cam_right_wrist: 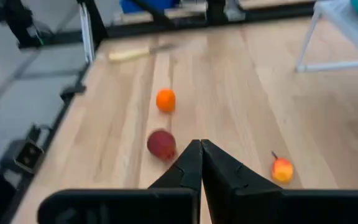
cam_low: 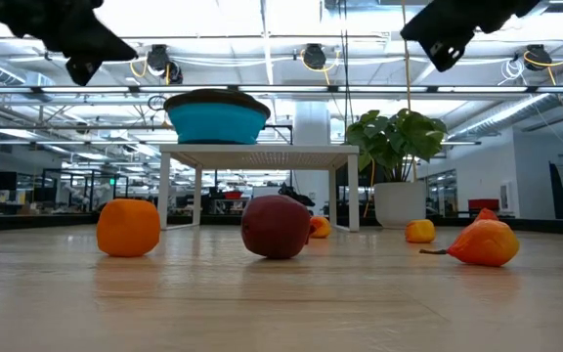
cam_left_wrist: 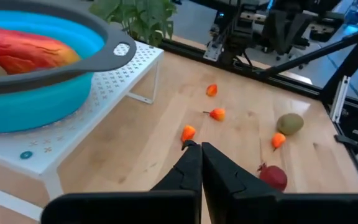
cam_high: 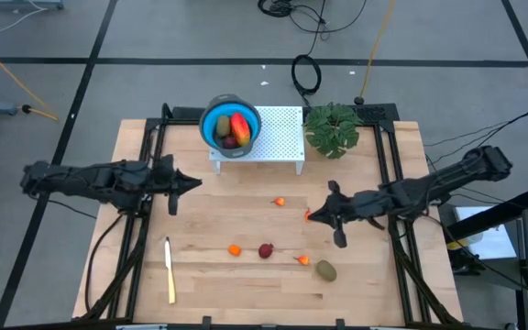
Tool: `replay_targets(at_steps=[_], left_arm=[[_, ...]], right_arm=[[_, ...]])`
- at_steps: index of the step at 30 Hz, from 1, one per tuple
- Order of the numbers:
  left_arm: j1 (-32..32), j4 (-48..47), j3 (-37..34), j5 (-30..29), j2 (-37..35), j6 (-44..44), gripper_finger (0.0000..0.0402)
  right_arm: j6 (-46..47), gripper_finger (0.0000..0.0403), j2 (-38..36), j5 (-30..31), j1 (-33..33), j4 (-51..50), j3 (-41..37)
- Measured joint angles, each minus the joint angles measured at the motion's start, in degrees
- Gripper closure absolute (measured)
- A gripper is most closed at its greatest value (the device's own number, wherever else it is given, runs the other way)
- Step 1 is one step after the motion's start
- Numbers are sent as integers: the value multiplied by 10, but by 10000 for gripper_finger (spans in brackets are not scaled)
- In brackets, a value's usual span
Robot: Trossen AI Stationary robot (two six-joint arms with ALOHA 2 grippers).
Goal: Pick & Place Fruit
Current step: Put the peach in the blue strainer bowl on the shelf
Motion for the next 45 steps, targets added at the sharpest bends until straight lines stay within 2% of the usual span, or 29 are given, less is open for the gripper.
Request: replay_targets(at_steps=[4, 8, 13, 20, 22, 30, 34, 39, 45], left_arm=[[0, -1, -26, 0, -48, 24, 391], [0, -1, -52, 2, -86, 56, 398], [0, 4, -88, 29, -120, 83, 391], [0, 64, -138, 32, -156, 108, 398], [0, 70, -147, 32, -162, 113, 392], [0, 76, -163, 26, -171, 128, 399], [0, 81, -163, 5, -171, 129, 391], [0, 93, -163, -20, -171, 141, 381], [0, 88, -163, -36, -171, 141, 380]], right_arm=[[0, 403, 33, 7, -1, -74, 36], [8, 403, 66, 44, -4, -155, 68], [32, 401, 97, 43, -17, -228, 94], [32, 379, 116, 41, -38, -308, 117], [31, 367, 115, 38, -48, -321, 119], [12, 295, 115, -65, -104, -470, 118], [-17, 258, 115, -65, -126, -512, 118], [-74, 215, 115, -65, -147, -509, 118], [-80, 170, 115, -79, -166, -509, 118]])
